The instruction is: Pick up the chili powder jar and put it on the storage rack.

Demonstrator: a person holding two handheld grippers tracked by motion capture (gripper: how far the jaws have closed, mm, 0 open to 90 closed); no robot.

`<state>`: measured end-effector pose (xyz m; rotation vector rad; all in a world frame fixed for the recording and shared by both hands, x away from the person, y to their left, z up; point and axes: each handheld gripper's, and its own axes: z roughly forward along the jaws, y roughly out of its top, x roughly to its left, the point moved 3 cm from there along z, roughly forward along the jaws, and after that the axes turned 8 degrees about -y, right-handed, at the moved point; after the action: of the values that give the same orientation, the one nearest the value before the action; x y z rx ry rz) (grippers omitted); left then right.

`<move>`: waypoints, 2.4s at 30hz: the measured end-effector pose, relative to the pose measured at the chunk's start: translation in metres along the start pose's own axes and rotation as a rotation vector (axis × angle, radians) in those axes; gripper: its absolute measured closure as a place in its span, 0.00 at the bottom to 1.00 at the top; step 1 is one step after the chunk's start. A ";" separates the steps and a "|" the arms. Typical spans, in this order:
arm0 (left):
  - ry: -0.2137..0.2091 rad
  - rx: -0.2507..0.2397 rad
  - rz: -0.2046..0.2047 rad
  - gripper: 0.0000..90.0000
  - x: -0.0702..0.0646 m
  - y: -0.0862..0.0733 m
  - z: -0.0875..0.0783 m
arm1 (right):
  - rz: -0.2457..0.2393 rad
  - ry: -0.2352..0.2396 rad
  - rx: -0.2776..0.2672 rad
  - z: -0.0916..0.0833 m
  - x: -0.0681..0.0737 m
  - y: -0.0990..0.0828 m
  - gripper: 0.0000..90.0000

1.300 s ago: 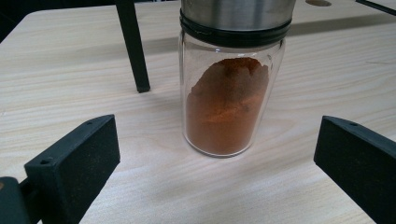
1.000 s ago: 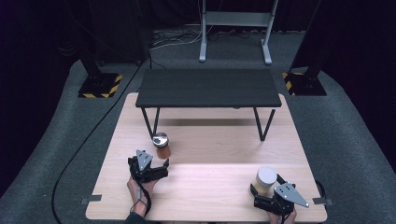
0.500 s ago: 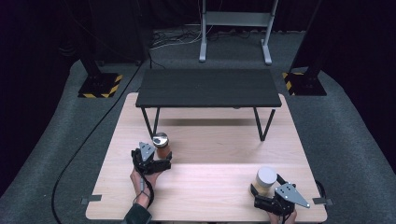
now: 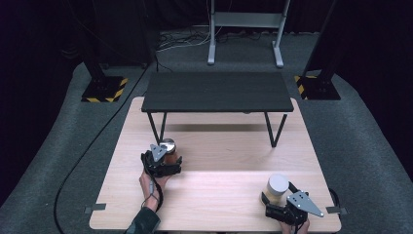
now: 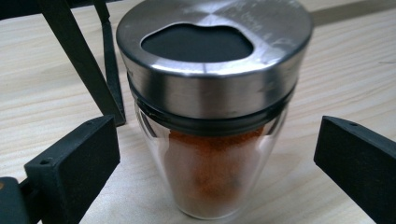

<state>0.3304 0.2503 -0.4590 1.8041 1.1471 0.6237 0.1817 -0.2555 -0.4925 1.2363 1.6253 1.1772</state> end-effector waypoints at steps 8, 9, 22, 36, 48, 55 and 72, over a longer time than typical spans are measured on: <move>-0.005 0.020 0.001 0.00 0.002 0.003 0.005 | -0.001 0.002 -0.001 0.000 0.000 0.000 0.00; -0.006 0.027 0.001 0.00 0.003 0.004 0.006 | -0.002 0.004 -0.005 0.000 0.000 -0.001 0.00; 0.005 0.080 -0.017 0.21 0.003 0.010 0.015 | 0.001 0.005 -0.004 0.000 -0.001 -0.001 0.00; -0.016 0.087 -0.034 0.34 0.009 0.005 0.017 | -0.001 0.006 -0.004 0.000 -0.001 -0.001 0.00; -0.010 0.097 -0.037 0.34 0.007 0.007 0.016 | 0.004 0.006 -0.011 -0.001 -0.001 -0.002 0.00; -0.021 0.099 -0.039 0.34 0.009 0.008 0.014 | 0.002 0.008 -0.009 -0.001 -0.001 -0.001 0.00; -0.050 0.097 -0.030 0.34 0.012 0.024 0.000 | 0.003 0.008 -0.013 -0.001 -0.002 -0.002 0.00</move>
<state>0.3465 0.2570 -0.4384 1.8702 1.1856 0.5109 0.1807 -0.2575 -0.4941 1.2272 1.6199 1.1945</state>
